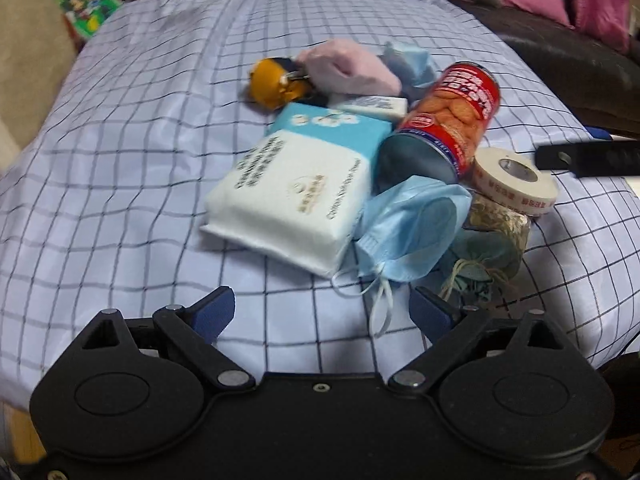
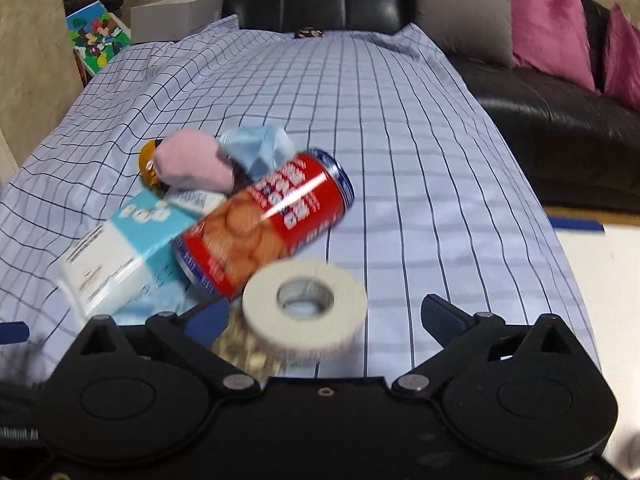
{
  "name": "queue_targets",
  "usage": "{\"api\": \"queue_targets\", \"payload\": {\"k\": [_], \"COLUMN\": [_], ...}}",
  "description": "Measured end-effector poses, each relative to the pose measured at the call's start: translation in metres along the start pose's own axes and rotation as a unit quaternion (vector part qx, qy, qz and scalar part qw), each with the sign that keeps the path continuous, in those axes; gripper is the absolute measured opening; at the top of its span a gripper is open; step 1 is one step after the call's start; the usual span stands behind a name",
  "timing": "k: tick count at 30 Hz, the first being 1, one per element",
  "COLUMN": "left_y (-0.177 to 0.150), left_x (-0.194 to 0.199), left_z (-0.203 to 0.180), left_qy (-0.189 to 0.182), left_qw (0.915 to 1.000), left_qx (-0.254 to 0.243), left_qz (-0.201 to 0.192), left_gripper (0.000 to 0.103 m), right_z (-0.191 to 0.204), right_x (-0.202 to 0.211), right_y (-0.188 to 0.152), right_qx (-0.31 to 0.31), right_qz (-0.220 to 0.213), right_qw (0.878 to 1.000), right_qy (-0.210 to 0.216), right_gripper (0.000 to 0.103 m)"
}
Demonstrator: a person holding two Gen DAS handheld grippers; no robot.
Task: Organize soft objects
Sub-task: 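Grasp the large white tape roll with the right gripper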
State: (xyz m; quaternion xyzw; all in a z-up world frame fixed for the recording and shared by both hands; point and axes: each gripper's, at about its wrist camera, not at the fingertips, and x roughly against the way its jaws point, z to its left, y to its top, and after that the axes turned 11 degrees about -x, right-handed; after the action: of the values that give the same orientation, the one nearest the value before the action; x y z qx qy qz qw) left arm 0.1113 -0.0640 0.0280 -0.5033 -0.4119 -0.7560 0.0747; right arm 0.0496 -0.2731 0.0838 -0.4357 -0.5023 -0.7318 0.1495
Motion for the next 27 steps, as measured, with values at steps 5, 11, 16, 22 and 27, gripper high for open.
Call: {"api": "queue_targets", "payload": {"k": [5, 11, 16, 22, 27], "left_y": [-0.004, -0.002, -0.002, -0.002, -0.001], "left_x": [-0.012, -0.014, -0.024, -0.021, -0.02], "left_z": [0.002, 0.005, 0.009, 0.001, -0.008], "left_qy": [-0.032, -0.045, -0.058, -0.049, -0.057], "left_qw": [0.9994, 0.9984, 0.9975, 0.9981, 0.9975], "left_qx": [0.008, 0.025, 0.039, 0.019, -0.001], "left_qz": [-0.01, -0.022, -0.011, -0.031, -0.041], "left_gripper": [0.092, 0.092, 0.091, 0.091, 0.091], "right_z": [0.0, 0.005, 0.014, 0.022, 0.021], "right_x": [-0.028, -0.043, -0.057, -0.067, -0.069], "right_y": [0.006, 0.004, 0.0, -0.003, -0.004], "right_qx": [-0.02, -0.039, -0.021, 0.012, 0.022], "right_qz": [0.037, 0.049, 0.062, 0.059, 0.065], "right_qw": [0.999, 0.998, 0.998, 0.998, 0.998], "right_qy": [0.015, 0.017, 0.003, -0.02, -0.014], "right_gripper": [0.102, 0.102, 0.102, 0.095, 0.093]}}
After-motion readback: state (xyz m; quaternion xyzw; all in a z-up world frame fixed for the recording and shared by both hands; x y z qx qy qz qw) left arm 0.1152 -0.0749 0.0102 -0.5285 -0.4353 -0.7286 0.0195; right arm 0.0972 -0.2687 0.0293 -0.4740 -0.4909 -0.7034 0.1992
